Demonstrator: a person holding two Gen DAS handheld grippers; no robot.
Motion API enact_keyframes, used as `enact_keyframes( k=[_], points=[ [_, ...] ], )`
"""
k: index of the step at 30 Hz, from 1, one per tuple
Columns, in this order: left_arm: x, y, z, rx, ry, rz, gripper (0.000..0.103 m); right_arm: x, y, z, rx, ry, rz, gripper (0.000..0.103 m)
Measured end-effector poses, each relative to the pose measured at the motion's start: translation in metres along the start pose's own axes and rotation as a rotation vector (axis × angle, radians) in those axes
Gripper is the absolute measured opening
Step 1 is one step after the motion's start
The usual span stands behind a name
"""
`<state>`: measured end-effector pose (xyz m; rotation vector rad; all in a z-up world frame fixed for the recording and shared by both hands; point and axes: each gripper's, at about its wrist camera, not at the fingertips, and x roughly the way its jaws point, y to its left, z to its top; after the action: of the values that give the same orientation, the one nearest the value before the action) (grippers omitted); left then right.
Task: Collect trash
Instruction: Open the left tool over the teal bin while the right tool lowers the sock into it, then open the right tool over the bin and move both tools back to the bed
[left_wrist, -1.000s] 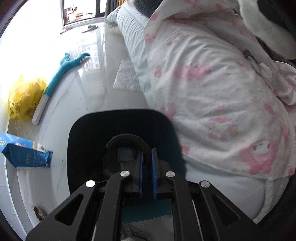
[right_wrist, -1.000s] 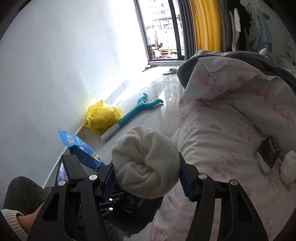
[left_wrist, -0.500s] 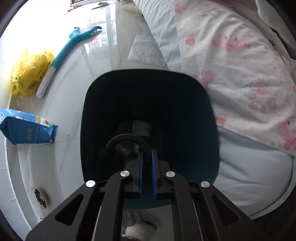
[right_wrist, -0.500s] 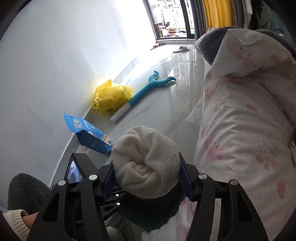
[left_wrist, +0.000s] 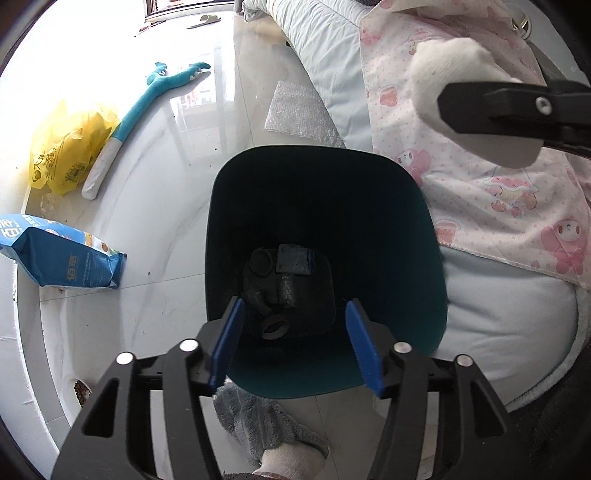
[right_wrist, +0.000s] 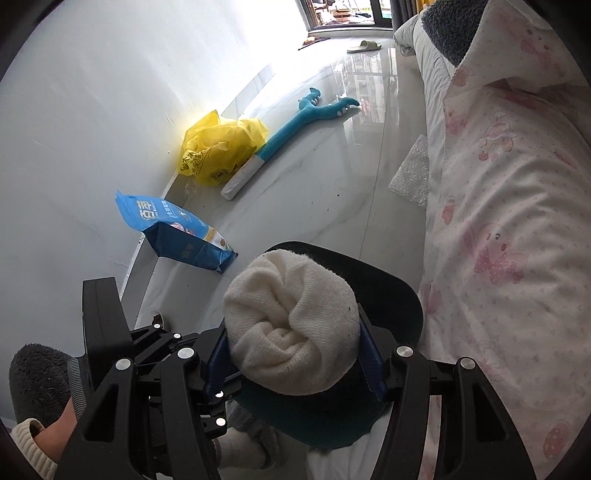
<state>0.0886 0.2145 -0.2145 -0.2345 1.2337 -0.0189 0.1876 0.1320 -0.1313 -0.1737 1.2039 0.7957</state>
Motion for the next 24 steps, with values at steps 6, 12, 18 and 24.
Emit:
enact_keyframes(
  k=[6,12,18,24],
  points=[
    [-0.012,0.006,-0.006,0.035,-0.04,0.053,0.074,0.018,0.006,-0.001,0.006,0.045,-0.014,0.061],
    [-0.03,0.015,-0.009,0.041,-0.112,0.115,0.076,0.044,0.008,-0.004,0.026,0.103,-0.03,0.061],
    [-0.065,0.016,-0.008,0.048,-0.254,0.144,0.085,0.066,0.01,-0.011,0.033,0.164,-0.06,0.061],
    [-0.106,0.012,-0.001,0.037,-0.398,0.13,0.088,0.076,0.013,-0.015,0.03,0.191,-0.089,0.061]
  ],
)
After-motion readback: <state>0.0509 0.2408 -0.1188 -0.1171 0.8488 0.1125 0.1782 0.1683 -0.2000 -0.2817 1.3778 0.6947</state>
